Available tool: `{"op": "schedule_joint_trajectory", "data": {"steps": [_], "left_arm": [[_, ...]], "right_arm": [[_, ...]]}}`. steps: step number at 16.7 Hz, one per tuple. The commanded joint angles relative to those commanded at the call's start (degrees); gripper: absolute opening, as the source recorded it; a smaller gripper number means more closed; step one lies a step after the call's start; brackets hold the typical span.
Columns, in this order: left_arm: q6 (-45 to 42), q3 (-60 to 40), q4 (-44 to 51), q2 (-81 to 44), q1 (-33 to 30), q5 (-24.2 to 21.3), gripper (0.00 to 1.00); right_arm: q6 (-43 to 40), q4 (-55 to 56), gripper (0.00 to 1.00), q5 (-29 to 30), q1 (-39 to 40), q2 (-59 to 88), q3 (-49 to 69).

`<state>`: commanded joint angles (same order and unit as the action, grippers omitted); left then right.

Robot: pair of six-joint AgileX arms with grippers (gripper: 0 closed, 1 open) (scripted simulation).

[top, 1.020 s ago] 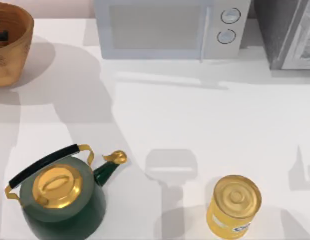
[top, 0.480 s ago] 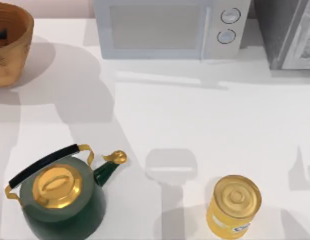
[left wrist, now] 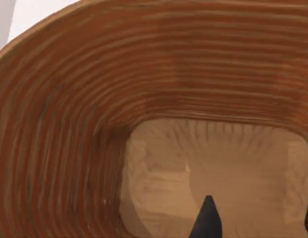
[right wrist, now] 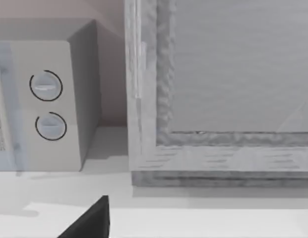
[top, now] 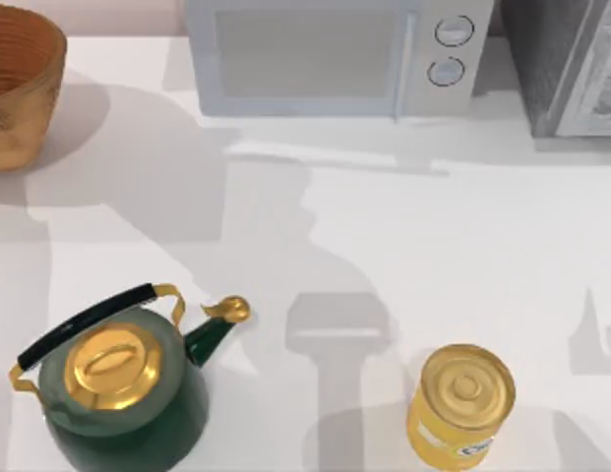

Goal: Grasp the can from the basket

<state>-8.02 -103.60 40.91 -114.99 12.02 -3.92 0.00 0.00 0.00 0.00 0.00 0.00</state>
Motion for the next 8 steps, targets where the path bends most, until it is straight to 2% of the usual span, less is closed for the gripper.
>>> {"op": "schedule_joint_trajectory", "data": {"steps": [8], "left_arm": [[3.24,48.86,-22.26,55.83,-4.81,3.19,0.0]], "right_arm": [[0.0,0.0,1.0,0.0,0.0,0.0,0.0]]}}
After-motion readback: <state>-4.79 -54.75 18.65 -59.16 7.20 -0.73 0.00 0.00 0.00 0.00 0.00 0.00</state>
